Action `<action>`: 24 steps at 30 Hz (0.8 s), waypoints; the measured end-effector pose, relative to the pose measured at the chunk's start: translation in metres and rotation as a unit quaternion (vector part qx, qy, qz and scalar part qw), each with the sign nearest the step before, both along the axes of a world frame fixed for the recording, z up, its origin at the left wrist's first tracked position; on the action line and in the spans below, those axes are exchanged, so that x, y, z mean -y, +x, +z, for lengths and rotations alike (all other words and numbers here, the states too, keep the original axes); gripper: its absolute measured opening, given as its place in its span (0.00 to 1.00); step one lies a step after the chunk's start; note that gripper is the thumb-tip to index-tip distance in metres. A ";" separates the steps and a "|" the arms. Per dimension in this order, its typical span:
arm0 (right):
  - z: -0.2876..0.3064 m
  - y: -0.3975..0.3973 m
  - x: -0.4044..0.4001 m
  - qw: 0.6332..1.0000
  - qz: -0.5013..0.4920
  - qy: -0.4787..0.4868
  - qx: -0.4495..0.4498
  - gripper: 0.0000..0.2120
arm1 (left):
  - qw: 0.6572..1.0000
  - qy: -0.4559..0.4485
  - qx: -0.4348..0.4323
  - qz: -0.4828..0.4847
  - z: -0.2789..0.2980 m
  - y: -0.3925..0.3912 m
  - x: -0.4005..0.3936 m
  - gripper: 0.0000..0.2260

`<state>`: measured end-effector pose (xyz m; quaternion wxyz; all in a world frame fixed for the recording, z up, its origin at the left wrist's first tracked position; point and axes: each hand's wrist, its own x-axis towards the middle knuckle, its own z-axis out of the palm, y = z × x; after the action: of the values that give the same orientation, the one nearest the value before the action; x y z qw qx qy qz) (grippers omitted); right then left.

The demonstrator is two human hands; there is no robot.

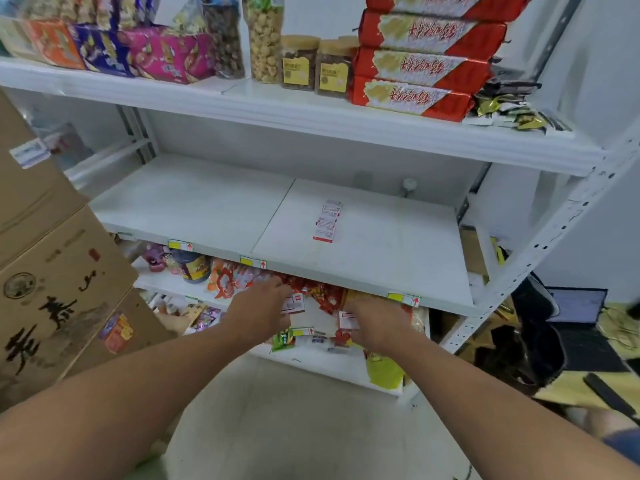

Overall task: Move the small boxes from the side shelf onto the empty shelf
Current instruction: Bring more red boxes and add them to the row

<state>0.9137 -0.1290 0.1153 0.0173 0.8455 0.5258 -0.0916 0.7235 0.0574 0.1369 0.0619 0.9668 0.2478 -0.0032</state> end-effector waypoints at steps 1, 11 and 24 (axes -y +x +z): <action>0.002 0.003 -0.003 1.000 -0.013 -0.007 0.000 0.15 | 1.000 0.000 0.005 -0.007 0.000 0.005 -0.009 0.20; 0.014 0.013 -0.061 0.992 -0.120 -0.031 -0.006 0.17 | 0.997 -0.028 0.030 -0.063 -0.004 0.041 -0.099 0.16; -0.006 0.038 -0.102 0.986 -0.164 -0.038 -0.016 0.19 | 0.994 -0.072 -0.008 -0.080 -0.049 0.077 -0.148 0.19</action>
<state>0.9518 -0.0267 0.1089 0.0252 0.9176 0.3760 -0.1268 0.8005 0.2059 0.0878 0.1292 0.9764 0.1698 -0.0341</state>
